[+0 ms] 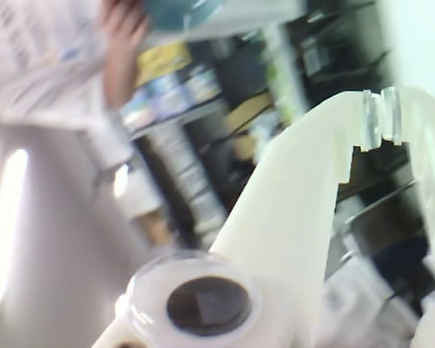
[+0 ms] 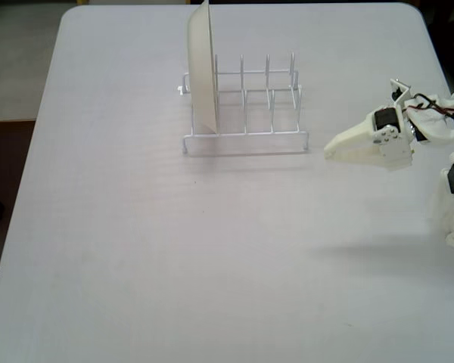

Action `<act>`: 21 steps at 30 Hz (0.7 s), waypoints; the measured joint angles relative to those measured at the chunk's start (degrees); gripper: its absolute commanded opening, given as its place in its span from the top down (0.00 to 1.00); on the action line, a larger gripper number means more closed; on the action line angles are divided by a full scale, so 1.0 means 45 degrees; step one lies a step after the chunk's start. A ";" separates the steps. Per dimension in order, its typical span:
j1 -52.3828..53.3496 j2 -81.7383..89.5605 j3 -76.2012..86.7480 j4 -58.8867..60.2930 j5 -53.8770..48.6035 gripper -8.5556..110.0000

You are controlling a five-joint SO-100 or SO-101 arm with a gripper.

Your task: Could you take three plates?

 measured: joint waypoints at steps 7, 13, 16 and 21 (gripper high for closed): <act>0.0430 0.1680 0.1953 0.0957 -0.0039 0.93; 0.0547 0.3262 0.3281 0.1367 -0.0039 0.93; 0.0547 0.3926 0.3867 0.1387 -0.0039 0.93; 0.0547 0.4395 0.4687 0.1387 -0.0195 0.93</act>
